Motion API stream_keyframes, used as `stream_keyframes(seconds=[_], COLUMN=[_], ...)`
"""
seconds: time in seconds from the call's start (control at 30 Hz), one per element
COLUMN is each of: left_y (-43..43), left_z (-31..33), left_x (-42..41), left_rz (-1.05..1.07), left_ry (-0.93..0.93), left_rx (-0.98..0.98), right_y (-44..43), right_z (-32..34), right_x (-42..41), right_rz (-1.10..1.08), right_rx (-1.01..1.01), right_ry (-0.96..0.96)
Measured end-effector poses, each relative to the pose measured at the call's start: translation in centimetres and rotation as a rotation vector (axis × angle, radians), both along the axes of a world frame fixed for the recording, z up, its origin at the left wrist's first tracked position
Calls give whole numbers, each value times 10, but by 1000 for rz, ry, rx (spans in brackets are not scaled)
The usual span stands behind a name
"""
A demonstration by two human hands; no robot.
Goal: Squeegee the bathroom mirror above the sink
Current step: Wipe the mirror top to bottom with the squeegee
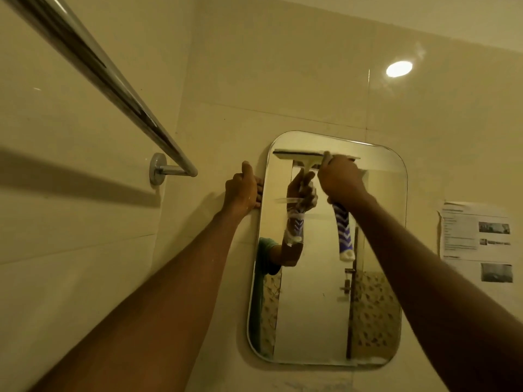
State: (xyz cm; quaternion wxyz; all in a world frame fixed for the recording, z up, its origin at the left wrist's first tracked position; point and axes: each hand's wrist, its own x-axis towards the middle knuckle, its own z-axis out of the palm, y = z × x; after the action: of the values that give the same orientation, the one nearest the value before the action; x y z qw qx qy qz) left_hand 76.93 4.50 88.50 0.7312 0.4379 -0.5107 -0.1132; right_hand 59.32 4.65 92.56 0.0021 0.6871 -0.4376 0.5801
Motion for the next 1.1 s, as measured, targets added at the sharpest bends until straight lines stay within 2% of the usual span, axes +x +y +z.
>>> stream_keyframes(seconds=[0.2, 0.3, 0.4, 0.53, 0.6, 0.73, 0.87, 0.97, 1.1], left_y=[0, 3, 1, -4, -8, -14, -9, -4, 2], left_z=[-1, -4, -7, -12, -11, -8, -11, -12, -9], left_x=[2, -2, -3, -8, -7, -2, -3, -4, -1], left_rz=[64, 142, 212, 351, 363, 316, 297, 267, 259], left_ry=[-70, -123, -175, -284, -287, -250, -227, -206, -227], left_rx=[21, 23, 20, 34, 36, 53, 55, 71, 114], right_y=[12, 12, 1, -14, -15, -17, -10, 3, 8], right_z=[-111, -95, -35, 11, -5, -90, -154, -159, -109], right_x=[-1, -17, -41, -57, -51, -27, -14, -15, -9], right_rz=[95, 57, 6, -92, -53, 45, 2, -9, 94], right_rx=[76, 94, -37, -1, 39, 57, 87, 114, 10], right_ry=[101, 133, 15, -46, -48, -46, 23, 72, -24])
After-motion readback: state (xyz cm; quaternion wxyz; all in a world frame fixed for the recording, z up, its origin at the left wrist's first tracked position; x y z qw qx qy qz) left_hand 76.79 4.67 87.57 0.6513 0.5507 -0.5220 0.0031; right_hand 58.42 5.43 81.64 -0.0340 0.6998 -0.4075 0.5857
